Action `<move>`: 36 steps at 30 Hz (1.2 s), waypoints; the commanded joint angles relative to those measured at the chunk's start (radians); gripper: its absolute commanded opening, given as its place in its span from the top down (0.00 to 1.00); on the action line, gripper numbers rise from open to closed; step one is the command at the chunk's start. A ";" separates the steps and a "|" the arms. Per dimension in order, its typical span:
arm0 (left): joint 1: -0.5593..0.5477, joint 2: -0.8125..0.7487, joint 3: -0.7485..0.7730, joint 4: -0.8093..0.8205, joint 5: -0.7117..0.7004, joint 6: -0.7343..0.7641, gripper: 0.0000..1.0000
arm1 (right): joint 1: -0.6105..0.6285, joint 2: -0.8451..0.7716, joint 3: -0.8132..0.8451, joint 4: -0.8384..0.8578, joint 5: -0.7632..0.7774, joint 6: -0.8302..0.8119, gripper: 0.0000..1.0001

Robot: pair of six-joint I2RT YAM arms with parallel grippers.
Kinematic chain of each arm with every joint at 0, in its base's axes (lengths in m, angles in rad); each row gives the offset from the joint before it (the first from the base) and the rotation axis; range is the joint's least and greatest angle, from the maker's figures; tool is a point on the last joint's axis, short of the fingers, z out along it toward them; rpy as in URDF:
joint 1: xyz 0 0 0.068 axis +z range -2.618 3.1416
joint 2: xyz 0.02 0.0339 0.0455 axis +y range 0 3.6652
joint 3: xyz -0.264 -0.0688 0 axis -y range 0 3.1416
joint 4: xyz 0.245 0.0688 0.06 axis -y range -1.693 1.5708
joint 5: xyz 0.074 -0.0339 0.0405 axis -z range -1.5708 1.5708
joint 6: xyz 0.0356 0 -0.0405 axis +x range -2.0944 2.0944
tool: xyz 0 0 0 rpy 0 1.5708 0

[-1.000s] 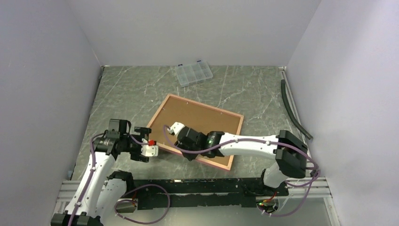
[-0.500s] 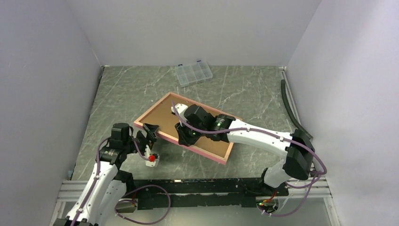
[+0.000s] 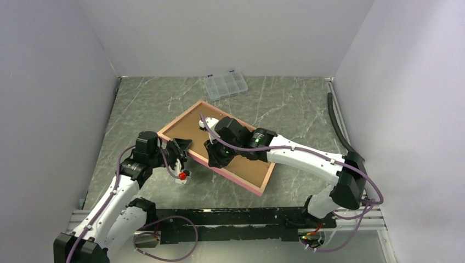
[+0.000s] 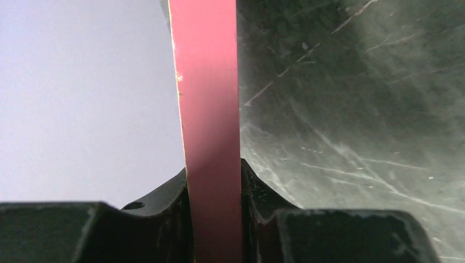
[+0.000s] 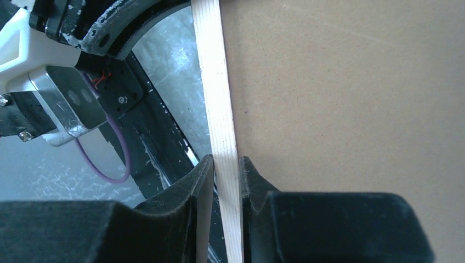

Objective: Put the photo into the frame
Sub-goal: Turn over the photo frame at the center of the board.

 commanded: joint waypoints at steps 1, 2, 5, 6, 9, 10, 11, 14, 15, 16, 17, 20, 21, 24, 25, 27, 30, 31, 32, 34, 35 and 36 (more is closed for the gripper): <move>-0.016 -0.015 0.075 -0.076 -0.009 -0.062 0.90 | -0.010 -0.049 0.077 0.012 0.084 -0.031 0.82; -0.019 -0.013 0.089 -0.084 -0.016 -0.092 0.91 | -0.011 -0.058 0.074 0.012 0.104 -0.036 0.69; -0.026 -0.003 0.149 -0.115 -0.037 -0.214 0.92 | -0.006 -0.090 0.056 0.007 0.158 -0.052 0.39; -0.028 0.004 0.173 -0.141 -0.042 -0.246 0.92 | 0.008 -0.103 0.046 0.007 0.182 -0.065 0.31; -0.028 0.033 0.254 -0.253 -0.049 -0.343 0.91 | 0.050 -0.142 0.030 -0.009 0.265 -0.127 0.21; -0.029 0.040 0.274 -0.283 -0.050 -0.362 0.92 | 0.063 -0.148 0.037 -0.026 0.283 -0.149 0.19; -0.029 0.046 0.289 -0.304 -0.049 -0.375 0.92 | 0.075 -0.151 0.045 -0.044 0.298 -0.169 0.17; -0.030 0.049 0.322 -0.338 -0.038 -0.411 0.92 | 0.131 -0.160 0.059 -0.106 0.373 -0.260 0.13; -0.030 0.053 0.339 -0.350 -0.033 -0.425 0.92 | 0.152 -0.161 0.063 -0.122 0.399 -0.286 0.13; -0.030 0.062 0.357 -0.364 -0.030 -0.438 0.92 | 0.170 -0.159 0.067 -0.140 0.424 -0.314 0.13; -0.030 0.076 0.376 -0.385 -0.027 -0.444 0.92 | 0.191 -0.155 0.074 -0.156 0.446 -0.332 0.13; -0.030 0.096 0.418 -0.409 -0.016 -0.481 0.92 | 0.205 -0.149 0.079 -0.183 0.496 -0.364 0.15; -0.030 0.094 0.423 -0.407 -0.013 -0.489 0.92 | 0.206 -0.150 0.077 -0.179 0.511 -0.370 0.16; -0.030 0.084 0.429 -0.392 0.001 -0.511 0.92 | 0.205 -0.153 0.061 -0.150 0.554 -0.399 0.18; -0.030 0.082 0.431 -0.399 0.004 -0.506 0.93 | 0.203 -0.150 0.054 -0.138 0.580 -0.406 0.20; -0.030 0.072 0.434 -0.398 0.014 -0.511 0.93 | 0.201 -0.142 0.042 -0.115 0.621 -0.428 0.24; -0.030 0.055 0.428 -0.383 0.019 -0.523 0.93 | 0.188 -0.132 0.034 -0.082 0.646 -0.444 0.36; -0.029 0.054 0.430 -0.389 0.021 -0.514 0.93 | 0.182 -0.132 0.033 -0.071 0.642 -0.449 0.39; -0.030 0.054 0.434 -0.399 0.022 -0.511 0.93 | 0.174 -0.133 0.035 -0.065 0.631 -0.451 0.43; -0.029 0.053 0.440 -0.408 0.019 -0.517 0.93 | 0.161 -0.139 0.039 -0.058 0.610 -0.459 0.53; -0.030 0.052 0.440 -0.410 0.017 -0.514 0.93 | 0.158 -0.140 0.042 -0.058 0.607 -0.462 0.57; -0.030 0.050 0.440 -0.408 0.017 -0.518 0.93 | 0.158 -0.141 0.045 -0.060 0.605 -0.467 0.62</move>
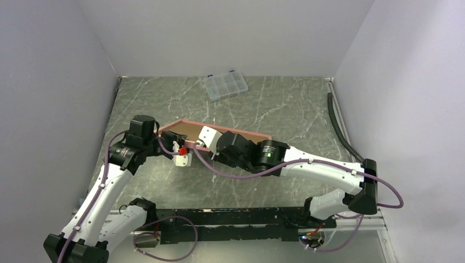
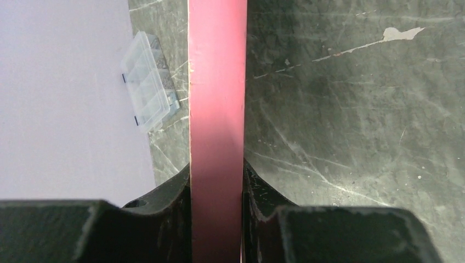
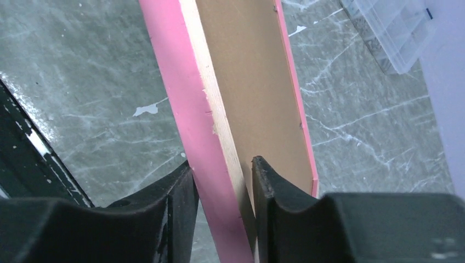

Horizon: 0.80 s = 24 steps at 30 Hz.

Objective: Put the photo into the frame
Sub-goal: Turn over the photo frame at the center of the board.

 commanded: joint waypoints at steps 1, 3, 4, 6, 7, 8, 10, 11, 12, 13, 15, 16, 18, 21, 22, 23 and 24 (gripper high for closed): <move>0.001 -0.034 0.056 0.016 0.078 -0.083 0.93 | -0.027 -0.008 0.018 0.061 0.032 -0.043 0.66; 0.001 -0.033 0.060 0.035 0.082 -0.112 0.90 | -0.029 -0.003 0.031 0.047 0.025 -0.047 0.81; 0.001 -0.030 0.067 0.044 0.085 -0.133 0.80 | -0.035 0.001 0.041 0.038 0.020 -0.042 0.88; 0.001 -0.013 0.095 0.052 0.092 -0.206 0.45 | -0.063 0.011 0.075 0.011 -0.018 -0.019 0.99; 0.001 -0.002 0.122 0.035 0.096 -0.228 0.33 | -0.080 0.016 0.097 0.000 -0.041 -0.003 1.00; 0.001 0.013 0.148 0.022 0.097 -0.248 0.27 | -0.099 0.022 0.131 -0.015 -0.067 0.013 1.00; 0.002 0.028 0.184 0.025 0.086 -0.291 0.16 | -0.128 0.036 0.186 -0.042 -0.113 0.037 1.00; 0.006 0.024 0.192 0.037 0.081 -0.313 0.12 | -0.139 0.043 0.213 -0.053 -0.132 0.048 1.00; 0.014 0.016 0.195 0.060 0.080 -0.351 0.09 | -0.151 0.051 0.242 -0.061 -0.149 0.057 1.00; 0.022 0.005 0.198 0.087 0.081 -0.396 0.07 | -0.167 0.063 0.277 -0.074 -0.168 0.074 1.00; 0.034 -0.002 0.231 0.127 0.076 -0.488 0.06 | -0.208 0.093 0.349 -0.104 -0.208 0.102 1.00; 0.041 0.004 0.255 0.128 0.070 -0.525 0.06 | -0.232 0.108 0.382 -0.114 -0.227 0.118 1.00; 0.070 0.027 0.303 0.129 0.060 -0.605 0.06 | -0.287 0.138 0.438 -0.128 -0.284 0.146 1.00; 0.172 0.090 0.383 0.124 0.112 -0.748 0.06 | -0.395 0.184 0.503 -0.146 -0.388 0.232 1.00; 0.216 0.115 0.415 0.110 0.147 -0.796 0.06 | -0.429 0.198 0.518 -0.151 -0.420 0.256 1.00; 0.259 0.148 0.450 0.088 0.181 -0.838 0.06 | -0.464 0.207 0.529 -0.156 -0.442 0.280 1.00; 0.294 0.181 0.483 0.065 0.209 -0.868 0.06 | -0.499 0.217 0.535 -0.161 -0.465 0.304 1.00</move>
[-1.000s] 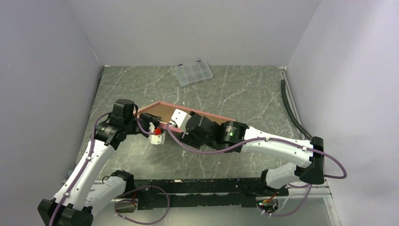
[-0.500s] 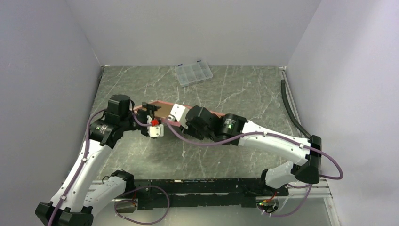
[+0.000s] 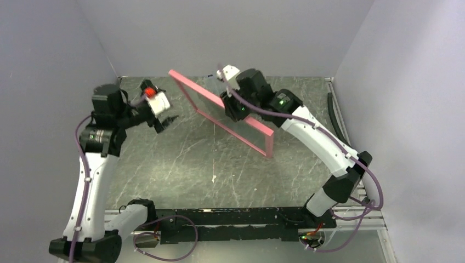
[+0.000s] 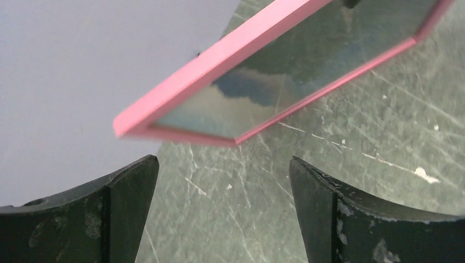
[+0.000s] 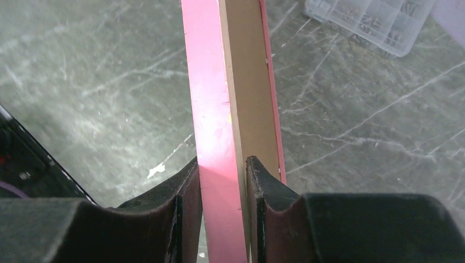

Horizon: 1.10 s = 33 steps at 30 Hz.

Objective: Put the photo into the frame
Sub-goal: Turn over the photo frame at the center of the board.

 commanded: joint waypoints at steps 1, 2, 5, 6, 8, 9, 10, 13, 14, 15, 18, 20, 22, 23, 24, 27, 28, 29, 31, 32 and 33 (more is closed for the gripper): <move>0.159 0.121 0.147 -0.040 0.130 -0.266 0.06 | -0.151 0.031 0.078 0.009 -0.143 0.192 1.00; 0.182 0.152 0.176 -0.071 0.132 -0.275 0.06 | -0.189 0.034 0.076 0.007 -0.163 0.213 1.00; 0.213 0.233 0.274 -0.183 0.118 -0.275 0.06 | -0.289 0.013 0.022 0.011 -0.199 0.270 1.00; 0.222 0.252 0.299 -0.212 0.117 -0.278 0.06 | -0.318 -0.005 -0.009 0.024 -0.212 0.287 1.00; 0.233 0.288 0.328 -0.257 0.113 -0.285 0.06 | -0.381 -0.056 -0.088 0.054 -0.248 0.321 1.00; 0.237 0.303 0.335 -0.270 0.104 -0.301 0.06 | -0.411 -0.080 -0.132 0.069 -0.268 0.346 1.00; 0.242 0.319 0.337 -0.280 0.100 -0.310 0.06 | -0.442 -0.103 -0.170 0.087 -0.289 0.362 1.00; 0.257 0.347 0.326 -0.291 0.115 -0.328 0.06 | -0.545 -0.155 -0.265 0.107 -0.373 0.394 1.00; 0.259 0.348 0.308 -0.287 0.125 -0.328 0.06 | -0.570 -0.168 -0.291 0.111 -0.407 0.401 1.00; 0.259 0.344 0.289 -0.279 0.131 -0.327 0.06 | -0.592 -0.183 -0.312 0.113 -0.441 0.408 1.00; 0.259 0.317 0.223 -0.217 0.131 -0.333 0.06 | -0.618 -0.232 -0.378 0.126 -0.514 0.428 1.00; 0.259 0.307 0.196 -0.204 0.136 -0.327 0.06 | -0.618 -0.270 -0.440 0.147 -0.532 0.448 1.00; 0.260 0.305 0.179 -0.203 0.140 -0.322 0.06 | -0.618 -0.322 -0.521 0.180 -0.530 0.477 1.00; 0.259 0.305 0.173 -0.205 0.140 -0.321 0.06 | -0.618 -0.347 -0.558 0.193 -0.512 0.497 1.00; 0.259 0.306 0.163 -0.201 0.136 -0.321 0.06 | -0.618 -0.373 -0.594 0.204 -0.491 0.524 1.00; 0.260 0.315 0.146 -0.214 0.127 -0.306 0.06 | -0.618 -0.457 -0.724 0.259 -0.440 0.591 1.00; 0.259 0.317 0.139 -0.218 0.120 -0.299 0.06 | -0.617 -0.482 -0.771 0.277 -0.429 0.613 1.00; 0.260 0.320 0.130 -0.220 0.112 -0.294 0.06 | -0.616 -0.506 -0.817 0.296 -0.412 0.632 1.00; 0.260 0.325 0.113 -0.215 0.094 -0.293 0.06 | -0.618 -0.547 -0.906 0.332 -0.375 0.665 1.00; 0.259 0.329 0.107 -0.217 0.089 -0.291 0.06 | -0.618 -0.565 -0.950 0.350 -0.358 0.683 1.00; 0.259 0.333 0.102 -0.222 0.088 -0.286 0.06 | -0.617 -0.581 -0.991 0.380 -0.349 0.702 1.00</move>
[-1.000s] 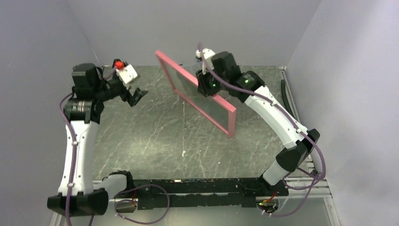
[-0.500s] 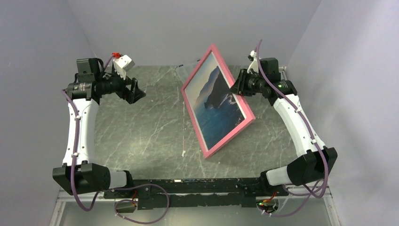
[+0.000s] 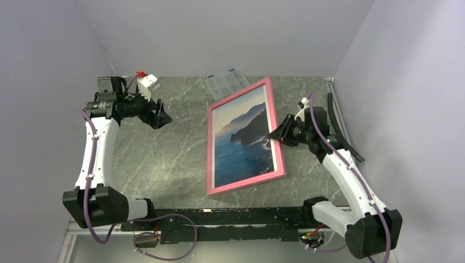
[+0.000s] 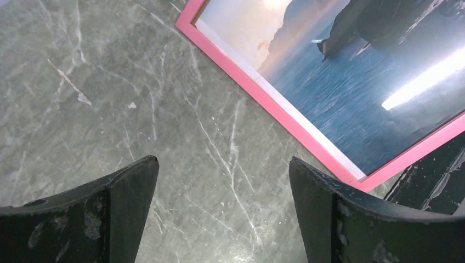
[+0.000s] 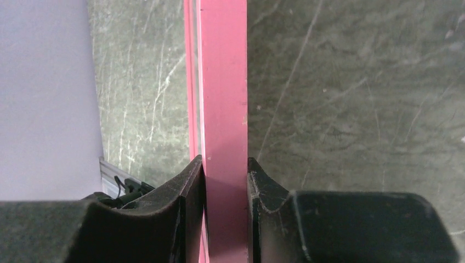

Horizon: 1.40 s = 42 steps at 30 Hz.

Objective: Put the photo into the frame
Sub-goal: Turn over the photo frame at the center of the board.

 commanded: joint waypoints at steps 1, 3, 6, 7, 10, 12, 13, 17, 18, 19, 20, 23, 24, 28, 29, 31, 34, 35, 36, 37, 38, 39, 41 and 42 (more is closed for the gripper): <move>0.002 0.003 -0.023 0.002 -0.010 0.021 0.06 | 0.013 -0.067 -0.164 0.116 0.085 0.083 1.00; 0.002 0.015 -0.031 -0.005 -0.022 0.036 0.06 | 0.014 -0.088 -0.240 0.189 0.086 0.120 1.00; 0.003 0.036 -0.036 -0.029 -0.063 0.064 0.06 | 0.015 -0.090 -0.331 0.285 0.059 0.146 1.00; 0.004 0.043 -0.036 -0.039 -0.077 0.073 0.06 | 0.016 -0.084 -0.349 0.302 0.049 0.149 1.00; 0.004 0.046 -0.058 -0.037 -0.092 0.079 0.06 | 0.019 -0.035 -0.377 0.333 0.027 0.121 1.00; 0.005 0.042 -0.088 -0.005 -0.096 0.062 0.06 | 0.021 0.018 -0.385 0.353 0.004 0.095 1.00; 0.004 0.040 -0.097 0.007 -0.094 0.059 0.06 | 0.024 0.053 -0.385 0.363 -0.012 0.085 1.00; 0.006 0.034 -0.128 0.043 -0.082 0.056 0.06 | 0.058 0.210 -0.354 0.369 -0.047 0.020 1.00; 0.006 0.031 -0.137 0.058 -0.086 0.049 0.06 | 0.069 0.244 -0.346 0.365 -0.049 0.003 1.00; 0.005 0.030 -0.145 0.065 -0.086 0.047 0.06 | 0.077 0.275 -0.337 0.361 -0.046 -0.007 1.00; 0.005 0.030 -0.149 0.067 -0.086 0.050 0.06 | 0.082 0.297 -0.331 0.358 -0.040 -0.011 1.00; 0.005 0.035 -0.156 0.071 -0.087 0.056 0.06 | 0.095 0.332 -0.333 0.372 -0.025 -0.008 1.00; 0.005 0.035 -0.161 0.073 -0.086 0.060 0.06 | 0.100 0.340 -0.336 0.379 -0.019 -0.007 1.00; 0.005 0.029 -0.183 0.097 -0.079 0.061 0.06 | 0.105 0.386 -0.318 0.378 -0.029 -0.029 1.00; 0.005 0.029 -0.186 0.101 -0.077 0.058 0.06 | 0.106 0.406 -0.311 0.371 -0.040 -0.043 1.00; 0.005 0.029 -0.189 0.103 -0.076 0.047 0.06 | 0.107 0.452 -0.291 0.345 -0.073 -0.084 0.99; 0.005 0.039 -0.181 0.081 -0.070 0.048 0.06 | 0.127 0.503 -0.276 0.303 -0.097 -0.140 0.97; 0.006 0.042 -0.177 0.074 -0.072 0.049 0.06 | 0.137 0.510 -0.281 0.298 -0.095 -0.147 0.95; 0.008 0.043 -0.177 0.074 -0.071 0.050 0.06 | 0.148 0.516 -0.287 0.299 -0.094 -0.149 0.92; 0.009 0.044 -0.179 0.078 -0.072 0.051 0.06 | 0.156 0.525 -0.290 0.295 -0.088 -0.152 0.89; 0.010 0.043 -0.184 0.083 -0.071 0.050 0.06 | 0.162 0.530 -0.291 0.295 -0.083 -0.153 0.85; 0.010 0.043 -0.185 0.087 -0.071 0.048 0.06 | 0.164 0.532 -0.293 0.296 -0.077 -0.153 0.82; 0.010 0.043 -0.185 0.092 -0.069 0.045 0.06 | 0.165 0.518 -0.290 0.300 -0.056 -0.144 0.74; 0.010 0.045 -0.186 0.093 -0.065 0.045 0.06 | 0.165 0.506 -0.284 0.294 -0.037 -0.143 0.68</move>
